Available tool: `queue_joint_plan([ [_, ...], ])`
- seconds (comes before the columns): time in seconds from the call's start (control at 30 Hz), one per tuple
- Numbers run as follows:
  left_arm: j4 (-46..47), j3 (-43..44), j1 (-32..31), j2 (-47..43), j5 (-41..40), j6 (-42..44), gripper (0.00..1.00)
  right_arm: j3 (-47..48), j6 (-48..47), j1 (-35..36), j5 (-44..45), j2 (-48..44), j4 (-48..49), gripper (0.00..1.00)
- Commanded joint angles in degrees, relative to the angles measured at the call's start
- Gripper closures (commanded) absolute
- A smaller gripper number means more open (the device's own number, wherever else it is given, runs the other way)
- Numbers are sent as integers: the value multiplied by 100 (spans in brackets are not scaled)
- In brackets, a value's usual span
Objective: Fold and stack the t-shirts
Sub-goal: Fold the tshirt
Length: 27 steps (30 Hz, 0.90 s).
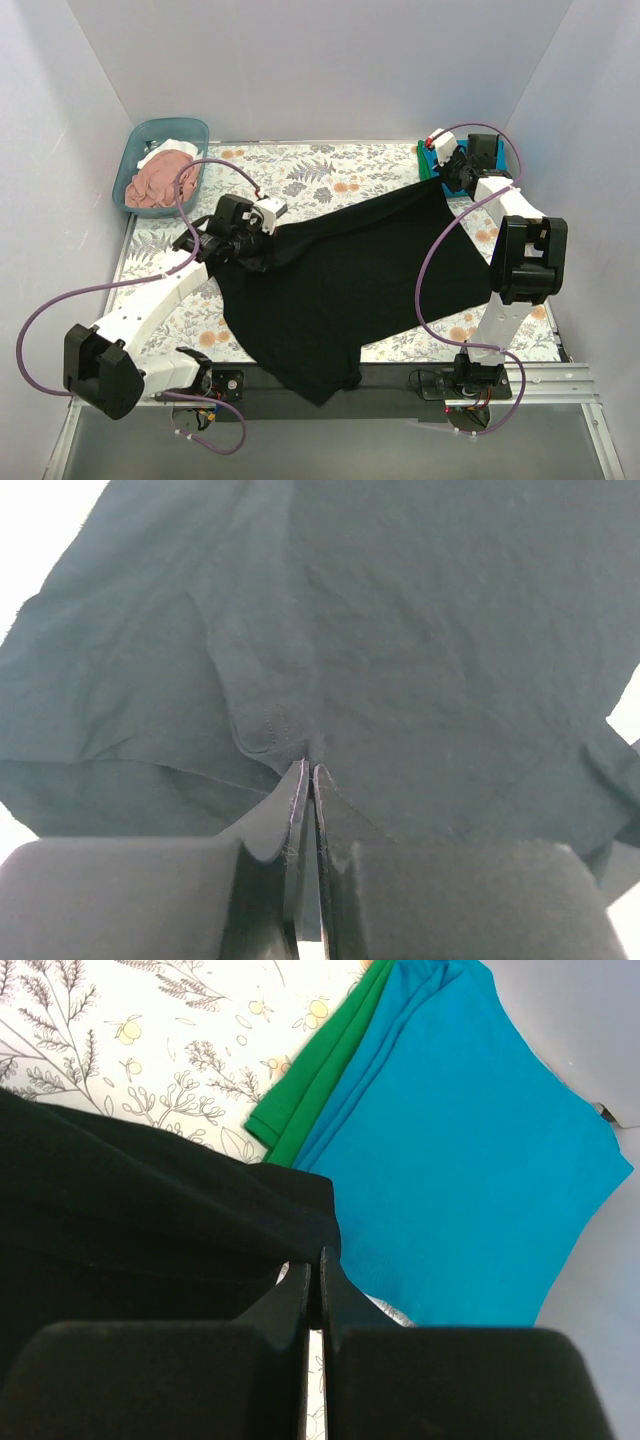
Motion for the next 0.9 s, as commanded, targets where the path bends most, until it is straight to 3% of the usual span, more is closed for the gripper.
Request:
queue_joint_plan([
  [0.0,-97,-83,-158,252,-82,-83,100,-176,-476,-21,-29,-191,-168,99],
  [0.37,-534,-225,-166,208,426,557,100,-370,-1005,-57,411,11,-360,99],
  [0.4,-649,-163,-158,270,532,576,98,-292,-996,-57,411,46,-422,81],
  [0.47,-791,-13,95,218,707,489,72,-247,-1022,-74,420,-6,-598,61],
  [0.5,-782,57,315,104,926,479,66,-229,-1040,-83,394,-41,-729,54],
  [0.53,-808,57,561,103,1111,470,62,-203,-1031,-100,350,-94,-800,46],
  [0.57,-834,170,824,138,1418,479,60,-159,-996,-118,297,-146,-888,30],
  [0.67,-1037,347,1809,427,1667,734,59,165,-830,-118,16,-278,-1450,18],
  [0.77,-774,146,2206,611,1361,629,59,552,-522,-83,-134,-235,-1975,20],
  [0.83,-660,32,2259,832,957,507,64,623,-408,22,-213,-191,-2162,25],
  [0.87,-589,-65,2320,1076,859,453,69,528,-355,66,-187,-200,-2241,34],
])
